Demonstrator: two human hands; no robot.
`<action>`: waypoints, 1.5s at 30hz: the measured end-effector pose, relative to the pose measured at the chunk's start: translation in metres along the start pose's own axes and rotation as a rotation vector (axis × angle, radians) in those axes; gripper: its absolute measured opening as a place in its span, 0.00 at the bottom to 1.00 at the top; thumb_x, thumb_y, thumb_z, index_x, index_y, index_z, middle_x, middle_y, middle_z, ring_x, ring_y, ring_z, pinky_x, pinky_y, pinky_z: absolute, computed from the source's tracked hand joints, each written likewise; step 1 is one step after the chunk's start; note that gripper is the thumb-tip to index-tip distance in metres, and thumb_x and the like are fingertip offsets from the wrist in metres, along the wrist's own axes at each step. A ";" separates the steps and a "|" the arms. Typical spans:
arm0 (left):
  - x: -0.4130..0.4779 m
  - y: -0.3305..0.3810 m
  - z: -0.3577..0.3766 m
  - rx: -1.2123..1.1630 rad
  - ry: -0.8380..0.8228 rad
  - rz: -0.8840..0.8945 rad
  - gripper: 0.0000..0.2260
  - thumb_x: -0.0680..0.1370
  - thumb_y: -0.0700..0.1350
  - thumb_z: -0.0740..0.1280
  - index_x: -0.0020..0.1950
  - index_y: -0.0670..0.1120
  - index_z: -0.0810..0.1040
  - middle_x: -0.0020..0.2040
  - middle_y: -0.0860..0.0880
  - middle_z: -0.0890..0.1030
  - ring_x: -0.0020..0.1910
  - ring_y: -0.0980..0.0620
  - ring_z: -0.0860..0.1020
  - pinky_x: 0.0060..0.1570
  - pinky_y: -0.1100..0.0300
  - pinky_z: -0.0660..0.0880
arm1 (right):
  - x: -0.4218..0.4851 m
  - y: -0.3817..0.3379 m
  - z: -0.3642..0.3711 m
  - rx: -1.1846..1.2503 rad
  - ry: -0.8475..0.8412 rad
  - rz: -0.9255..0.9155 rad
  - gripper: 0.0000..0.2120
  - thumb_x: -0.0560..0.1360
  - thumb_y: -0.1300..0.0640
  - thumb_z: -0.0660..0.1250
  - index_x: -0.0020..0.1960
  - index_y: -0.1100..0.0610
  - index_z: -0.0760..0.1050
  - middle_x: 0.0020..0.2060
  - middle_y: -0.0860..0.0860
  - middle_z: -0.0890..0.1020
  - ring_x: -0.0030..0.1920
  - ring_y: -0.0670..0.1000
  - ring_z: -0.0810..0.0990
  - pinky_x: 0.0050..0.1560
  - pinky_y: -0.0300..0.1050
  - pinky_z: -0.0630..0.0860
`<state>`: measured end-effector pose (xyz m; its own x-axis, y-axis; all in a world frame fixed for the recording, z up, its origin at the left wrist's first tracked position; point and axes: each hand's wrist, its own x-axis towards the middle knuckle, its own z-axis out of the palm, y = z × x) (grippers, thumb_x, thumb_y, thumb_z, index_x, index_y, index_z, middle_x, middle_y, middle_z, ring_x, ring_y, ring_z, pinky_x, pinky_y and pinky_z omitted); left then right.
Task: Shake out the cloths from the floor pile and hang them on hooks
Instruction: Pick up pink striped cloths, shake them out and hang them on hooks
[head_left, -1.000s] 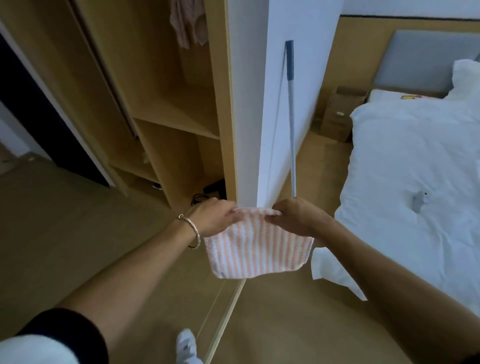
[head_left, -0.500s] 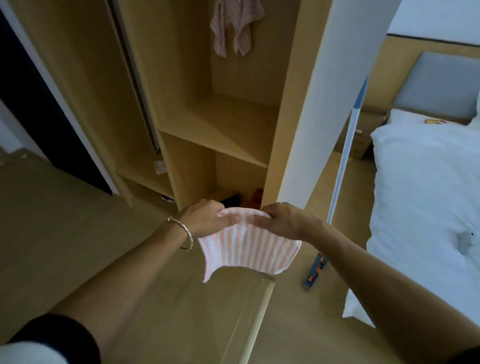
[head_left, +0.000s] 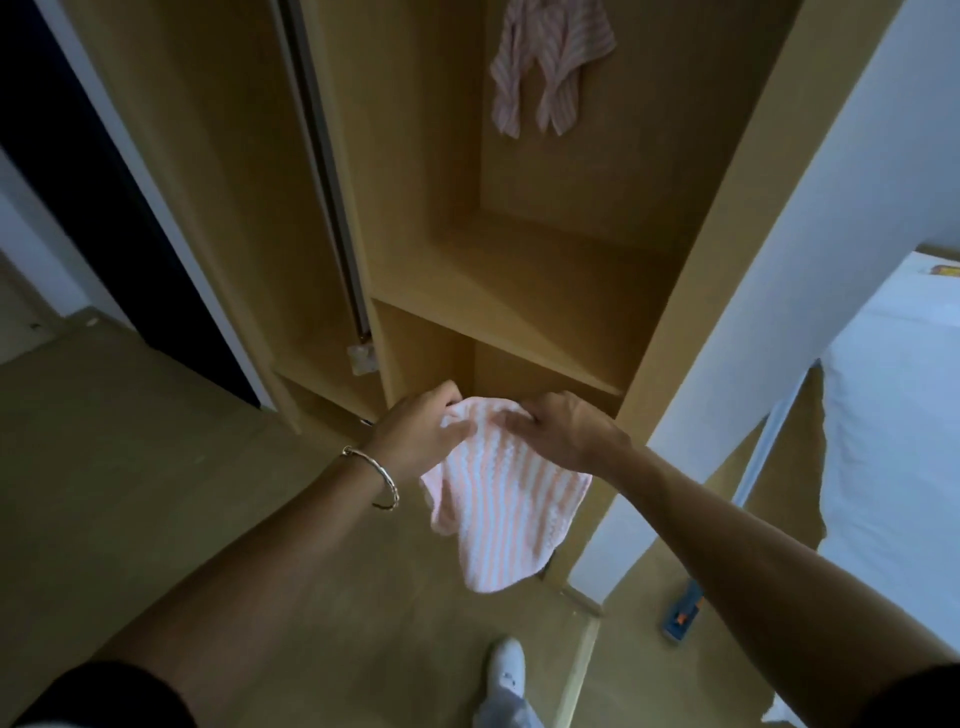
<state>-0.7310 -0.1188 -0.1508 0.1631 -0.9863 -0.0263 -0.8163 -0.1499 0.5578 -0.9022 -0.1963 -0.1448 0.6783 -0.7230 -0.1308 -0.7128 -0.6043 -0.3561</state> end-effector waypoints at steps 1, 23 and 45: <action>0.010 -0.005 -0.008 0.013 0.011 -0.004 0.10 0.76 0.52 0.64 0.42 0.50 0.67 0.32 0.53 0.70 0.31 0.53 0.69 0.30 0.57 0.61 | 0.015 -0.002 -0.002 -0.003 0.011 -0.009 0.24 0.81 0.41 0.50 0.46 0.58 0.76 0.35 0.53 0.77 0.33 0.50 0.75 0.36 0.45 0.70; 0.300 -0.015 -0.132 0.165 0.344 0.086 0.12 0.78 0.55 0.62 0.39 0.49 0.70 0.34 0.53 0.71 0.39 0.48 0.74 0.37 0.57 0.65 | 0.287 0.046 -0.139 0.212 0.263 -0.095 0.22 0.81 0.40 0.53 0.49 0.55 0.78 0.43 0.52 0.81 0.44 0.52 0.79 0.45 0.45 0.71; 0.607 0.090 -0.121 -0.308 0.144 0.652 0.21 0.72 0.66 0.57 0.44 0.50 0.76 0.40 0.48 0.81 0.43 0.46 0.80 0.44 0.51 0.76 | 0.398 0.200 -0.272 0.362 0.710 0.363 0.09 0.76 0.47 0.67 0.42 0.51 0.71 0.35 0.46 0.76 0.36 0.44 0.74 0.41 0.45 0.70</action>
<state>-0.6381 -0.7225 -0.0161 -0.2142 -0.8463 0.4878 -0.5835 0.5114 0.6309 -0.8238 -0.6959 -0.0168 0.0626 -0.9606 0.2710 -0.6808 -0.2396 -0.6922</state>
